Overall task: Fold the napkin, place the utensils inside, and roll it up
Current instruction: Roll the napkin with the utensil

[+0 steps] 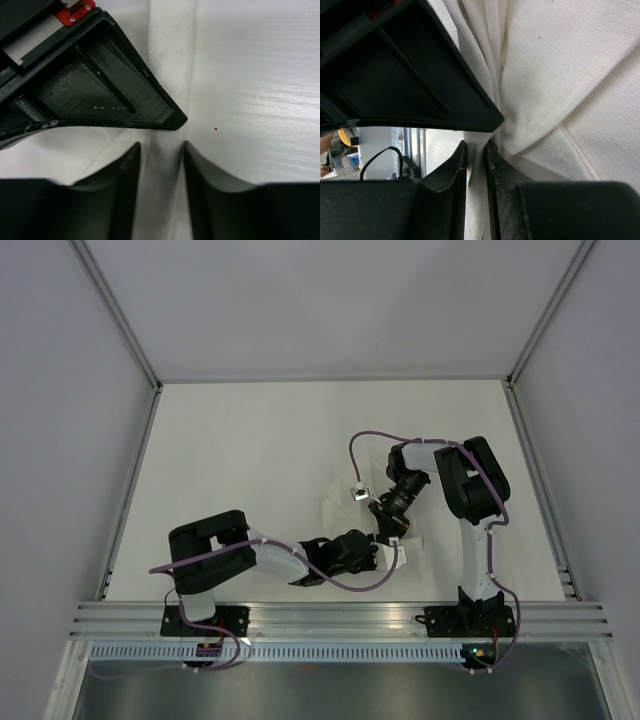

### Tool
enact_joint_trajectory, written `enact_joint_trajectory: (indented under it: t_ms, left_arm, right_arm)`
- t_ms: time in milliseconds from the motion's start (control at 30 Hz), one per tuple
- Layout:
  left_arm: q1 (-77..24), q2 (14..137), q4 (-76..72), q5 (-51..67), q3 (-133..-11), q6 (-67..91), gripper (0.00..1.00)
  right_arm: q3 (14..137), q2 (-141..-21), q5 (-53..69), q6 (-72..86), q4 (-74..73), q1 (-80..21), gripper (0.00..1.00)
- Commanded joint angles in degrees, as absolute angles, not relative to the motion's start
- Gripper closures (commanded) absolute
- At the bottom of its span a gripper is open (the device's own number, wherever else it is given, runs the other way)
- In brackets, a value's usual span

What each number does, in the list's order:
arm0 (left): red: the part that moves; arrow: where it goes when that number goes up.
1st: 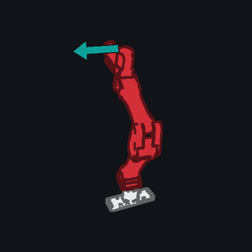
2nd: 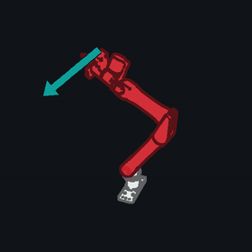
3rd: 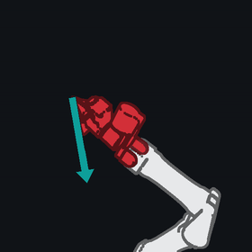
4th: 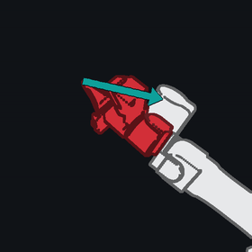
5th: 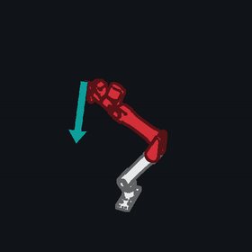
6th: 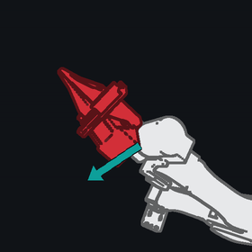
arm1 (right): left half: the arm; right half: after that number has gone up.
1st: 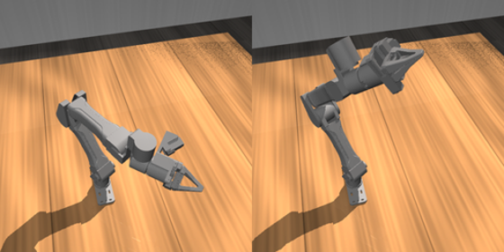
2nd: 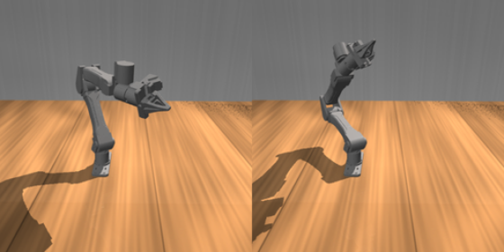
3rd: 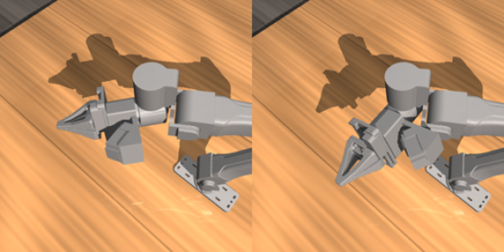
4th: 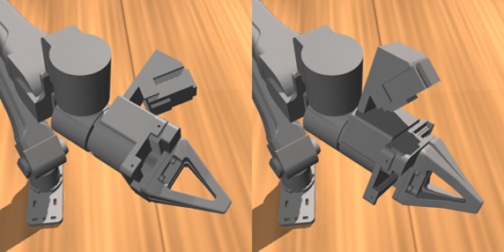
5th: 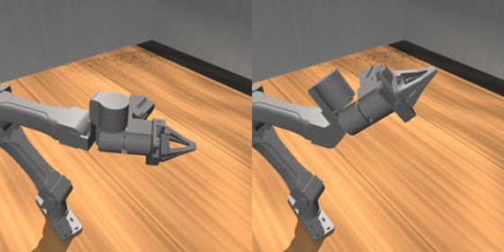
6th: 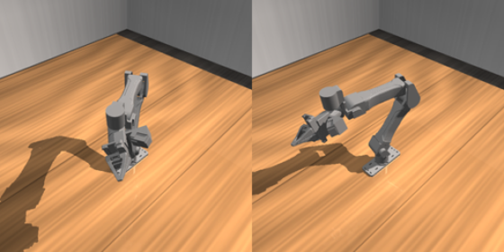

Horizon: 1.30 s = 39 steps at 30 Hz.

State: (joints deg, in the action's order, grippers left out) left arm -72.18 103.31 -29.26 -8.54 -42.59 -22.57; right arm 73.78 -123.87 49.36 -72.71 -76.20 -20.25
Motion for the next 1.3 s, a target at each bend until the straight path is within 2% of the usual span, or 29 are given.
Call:
enact_joint_trajectory:
  t_ms: [0, 33, 67, 167, 233, 367, 400, 567, 767, 1067, 1267]
  left_arm:
    - [-72.60, 106.43, -26.90, -9.23, -43.59, -24.87, 0.62]
    - [-72.60, 106.87, -26.55, -9.14, -43.68, -24.79, 0.67]
    - [-72.60, 107.14, -26.28, -9.23, -43.94, -24.61, 0.77]
    - [-72.60, 108.10, -25.40, -8.88, -43.94, -23.82, 0.92]
    - [-72.51, 108.19, -24.96, -8.01, -43.77, -22.33, 0.98]
    - [-71.90, 107.58, -24.00, -5.10, -43.59, -18.38, 0.98]
    - [-71.63, 107.40, -24.08, -4.31, -43.42, -17.59, 0.98]
    - [-67.68, 106.70, -24.09, 4.20, -42.63, -10.13, 0.98]
    - [-63.29, 107.84, -24.52, 14.93, -42.45, -3.01, 0.98]
    - [-53.27, 109.95, -25.49, 32.59, -43.24, 7.28, 0.98]
    - [-48.52, 115.56, -12.41, 39.54, -51.93, 8.88, 0.98]
  right_arm:
    - [73.56, -126.56, 44.03, -74.88, -69.35, -19.77, 0.91]
    - [73.56, -126.56, 44.03, -74.80, -69.35, -19.69, 0.91]
    - [73.39, -126.48, 43.95, -74.79, -69.35, -19.69, 0.91]
    - [72.86, -126.04, 44.03, -74.53, -68.82, -19.69, 0.91]
    - [72.60, -125.42, 44.03, -74.27, -68.03, -19.69, 0.89]
    - [71.46, -123.50, 44.47, -72.86, -66.54, -19.60, 0.79]
    - [71.28, -122.88, 44.56, -71.82, -65.66, -19.60, 0.72]
    - [69.70, -116.03, 46.40, -68.74, -63.38, -18.99, 0.56]
    - [67.42, -106.11, 48.51, -62.33, -59.69, -17.67, 0.52]
    - [59.86, -92.82, 48.87, -52.21, -44.22, -10.47, 0.51]
    - [47.74, -79.65, 45.45, -53.52, -34.39, -10.19, 0.47]
